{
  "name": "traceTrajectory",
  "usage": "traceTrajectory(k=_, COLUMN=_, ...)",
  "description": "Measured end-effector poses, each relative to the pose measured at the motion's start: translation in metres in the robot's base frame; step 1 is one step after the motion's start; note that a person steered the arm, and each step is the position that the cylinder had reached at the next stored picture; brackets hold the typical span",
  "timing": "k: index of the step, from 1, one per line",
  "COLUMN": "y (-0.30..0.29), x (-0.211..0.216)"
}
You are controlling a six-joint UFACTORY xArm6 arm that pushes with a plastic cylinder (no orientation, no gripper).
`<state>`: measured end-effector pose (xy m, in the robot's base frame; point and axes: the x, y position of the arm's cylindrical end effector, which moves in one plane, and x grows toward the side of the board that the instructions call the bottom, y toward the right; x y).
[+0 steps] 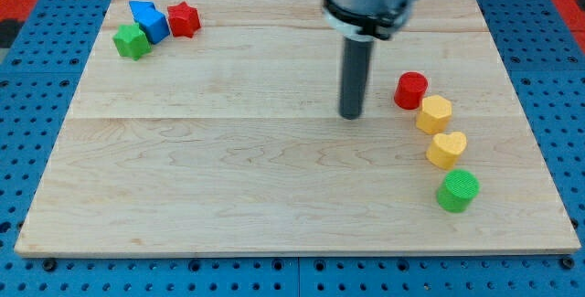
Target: Place the green star above the red circle
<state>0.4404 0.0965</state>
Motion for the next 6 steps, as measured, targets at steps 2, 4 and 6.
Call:
traceTrajectory(k=2, y=0.023, x=-0.048)
traceTrajectory(k=4, y=0.007, x=-0.059)
traceTrajectory(k=6, y=-0.239, x=-0.083)
